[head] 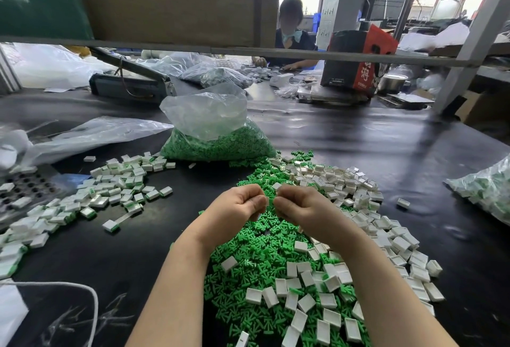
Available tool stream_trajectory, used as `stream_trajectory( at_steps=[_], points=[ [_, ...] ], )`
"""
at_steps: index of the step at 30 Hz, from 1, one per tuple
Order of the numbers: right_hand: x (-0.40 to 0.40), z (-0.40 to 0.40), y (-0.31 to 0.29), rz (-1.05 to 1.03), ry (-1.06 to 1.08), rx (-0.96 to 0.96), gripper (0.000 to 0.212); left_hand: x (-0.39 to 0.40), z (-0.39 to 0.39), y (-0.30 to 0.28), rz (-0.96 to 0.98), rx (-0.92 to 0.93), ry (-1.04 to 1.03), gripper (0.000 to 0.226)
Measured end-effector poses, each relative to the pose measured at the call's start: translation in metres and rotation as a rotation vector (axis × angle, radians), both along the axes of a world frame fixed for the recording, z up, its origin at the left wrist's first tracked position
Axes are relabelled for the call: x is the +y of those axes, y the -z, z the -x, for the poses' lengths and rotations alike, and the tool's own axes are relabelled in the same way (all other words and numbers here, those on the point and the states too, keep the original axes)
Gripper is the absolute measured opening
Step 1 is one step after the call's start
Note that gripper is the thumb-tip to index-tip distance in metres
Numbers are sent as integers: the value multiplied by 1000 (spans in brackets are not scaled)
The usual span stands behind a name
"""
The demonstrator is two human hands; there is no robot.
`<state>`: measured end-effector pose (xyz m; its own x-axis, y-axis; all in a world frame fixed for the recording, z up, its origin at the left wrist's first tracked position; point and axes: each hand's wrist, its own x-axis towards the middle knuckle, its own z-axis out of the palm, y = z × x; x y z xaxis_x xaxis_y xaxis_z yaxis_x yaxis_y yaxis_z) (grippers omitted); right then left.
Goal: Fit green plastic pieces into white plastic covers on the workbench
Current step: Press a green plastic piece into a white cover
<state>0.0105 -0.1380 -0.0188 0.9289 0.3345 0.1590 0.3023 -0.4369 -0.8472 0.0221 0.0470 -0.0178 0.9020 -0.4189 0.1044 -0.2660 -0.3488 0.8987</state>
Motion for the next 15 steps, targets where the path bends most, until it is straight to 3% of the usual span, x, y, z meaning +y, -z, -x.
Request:
stream_trajectory(
  at_steps=[5, 15],
  points=[
    [1, 2, 4, 0, -4, 99, 35, 0, 0, 0, 5, 26, 20, 21],
    [3, 3, 2, 46, -14, 104, 33, -2, -2, 5, -60, 5, 3, 23]
  ],
)
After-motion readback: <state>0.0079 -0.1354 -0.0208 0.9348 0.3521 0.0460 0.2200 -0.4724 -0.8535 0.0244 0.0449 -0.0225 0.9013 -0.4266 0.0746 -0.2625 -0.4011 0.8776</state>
